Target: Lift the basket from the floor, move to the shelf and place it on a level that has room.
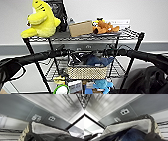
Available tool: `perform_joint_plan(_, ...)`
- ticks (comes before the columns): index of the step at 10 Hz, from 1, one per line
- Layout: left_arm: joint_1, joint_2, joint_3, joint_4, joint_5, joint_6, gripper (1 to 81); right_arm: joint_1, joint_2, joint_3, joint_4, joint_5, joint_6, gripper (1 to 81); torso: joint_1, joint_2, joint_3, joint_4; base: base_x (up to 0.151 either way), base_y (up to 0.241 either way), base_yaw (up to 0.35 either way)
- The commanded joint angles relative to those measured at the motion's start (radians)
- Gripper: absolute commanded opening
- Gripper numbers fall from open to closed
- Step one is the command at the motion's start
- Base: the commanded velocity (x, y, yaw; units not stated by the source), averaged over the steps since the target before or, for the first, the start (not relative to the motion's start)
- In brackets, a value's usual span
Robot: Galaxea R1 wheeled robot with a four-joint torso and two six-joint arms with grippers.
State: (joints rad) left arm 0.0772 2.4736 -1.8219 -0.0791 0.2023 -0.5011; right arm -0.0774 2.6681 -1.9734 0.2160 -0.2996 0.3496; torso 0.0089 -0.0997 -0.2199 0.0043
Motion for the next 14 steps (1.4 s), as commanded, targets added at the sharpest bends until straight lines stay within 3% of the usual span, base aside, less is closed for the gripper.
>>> perform_joint_plan(1,-0.187,-0.078,0.105,0.012,-0.027,0.007,81.1,0.158,-0.128,0.172,0.006,-0.003,0.015,81.1,0.000,0.000,0.000,0.000,0.000,0.000,0.000)
perform_joint_plan(4,-0.175,-0.191,0.263,0.013,-0.037,0.007,81.1,0.136,-0.300,0.407,0.006,0.057,0.045,81.1,0.000,0.000,0.000,0.000,0.000,0.000,0.000)
perform_joint_plan(9,-0.106,-0.422,0.504,0.018,-0.038,0.007,81.1,0.107,-0.537,0.685,0.006,0.085,0.088,81.1,0.000,0.000,0.000,0.000,0.000,0.000,0.000)
perform_joint_plan(10,-0.086,-0.496,0.562,0.015,-0.041,0.007,81.1,0.092,-0.605,0.751,0.006,0.089,0.120,81.1,0.000,0.000,0.000,0.000,0.000,0.000,0.000)
perform_joint_plan(14,0.017,-0.706,0.782,0.013,-0.041,0.007,81.1,-0.006,-0.822,0.970,0.006,0.088,0.132,81.1,0.000,0.000,0.000,0.000,0.000,0.000,0.000)
